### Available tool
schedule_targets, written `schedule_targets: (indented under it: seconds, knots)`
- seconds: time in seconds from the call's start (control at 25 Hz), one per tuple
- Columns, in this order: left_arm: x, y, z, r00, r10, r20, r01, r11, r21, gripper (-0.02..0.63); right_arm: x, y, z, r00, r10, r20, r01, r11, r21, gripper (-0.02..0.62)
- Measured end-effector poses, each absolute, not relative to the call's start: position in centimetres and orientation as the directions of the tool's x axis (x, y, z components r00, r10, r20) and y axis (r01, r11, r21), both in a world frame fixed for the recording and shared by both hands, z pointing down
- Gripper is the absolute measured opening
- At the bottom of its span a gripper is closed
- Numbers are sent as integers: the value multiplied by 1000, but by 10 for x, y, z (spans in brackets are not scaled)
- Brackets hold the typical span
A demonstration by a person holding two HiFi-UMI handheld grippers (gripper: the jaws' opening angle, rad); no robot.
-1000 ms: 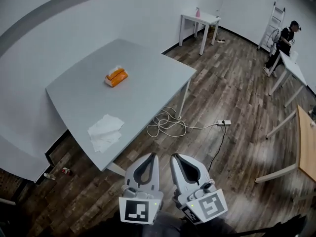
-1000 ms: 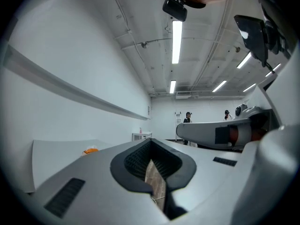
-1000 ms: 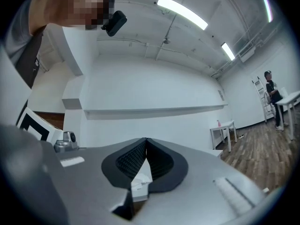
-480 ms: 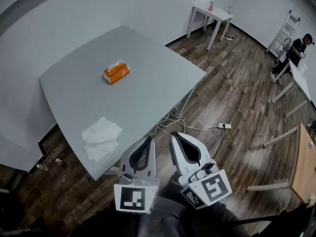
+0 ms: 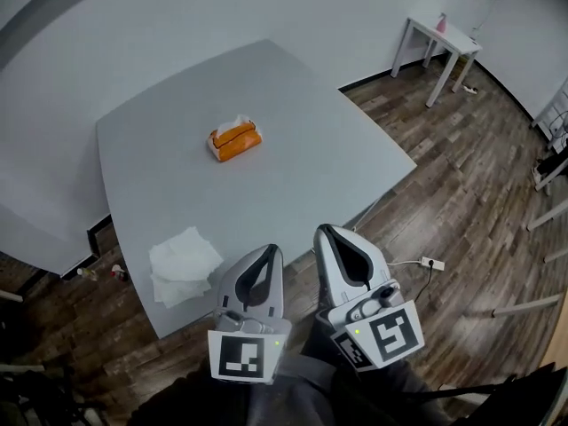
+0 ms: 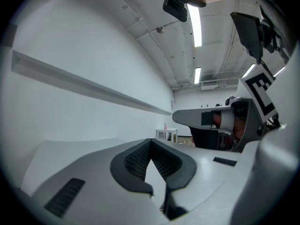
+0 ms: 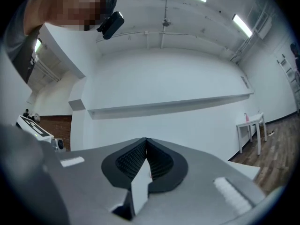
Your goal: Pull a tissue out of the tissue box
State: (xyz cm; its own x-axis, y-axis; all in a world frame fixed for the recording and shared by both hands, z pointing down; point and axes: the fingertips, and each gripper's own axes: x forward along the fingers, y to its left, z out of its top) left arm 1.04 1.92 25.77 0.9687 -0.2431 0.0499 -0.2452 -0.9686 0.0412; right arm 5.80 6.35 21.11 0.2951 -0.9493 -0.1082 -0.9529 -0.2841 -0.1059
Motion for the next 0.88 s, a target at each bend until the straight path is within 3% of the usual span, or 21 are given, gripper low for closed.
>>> schedule_targets:
  seconds: [0.4,0.88]
  knots:
    - [165,-4,254,857,-503,112,-509,-860,37,0,211,17,225,-44,-998,-55,-986,53,-159,2]
    - [198,-80,241,709,-698,95,-703,-711,24,0,253,-66,216,-276,-959,-66,-948,283,-147,2]
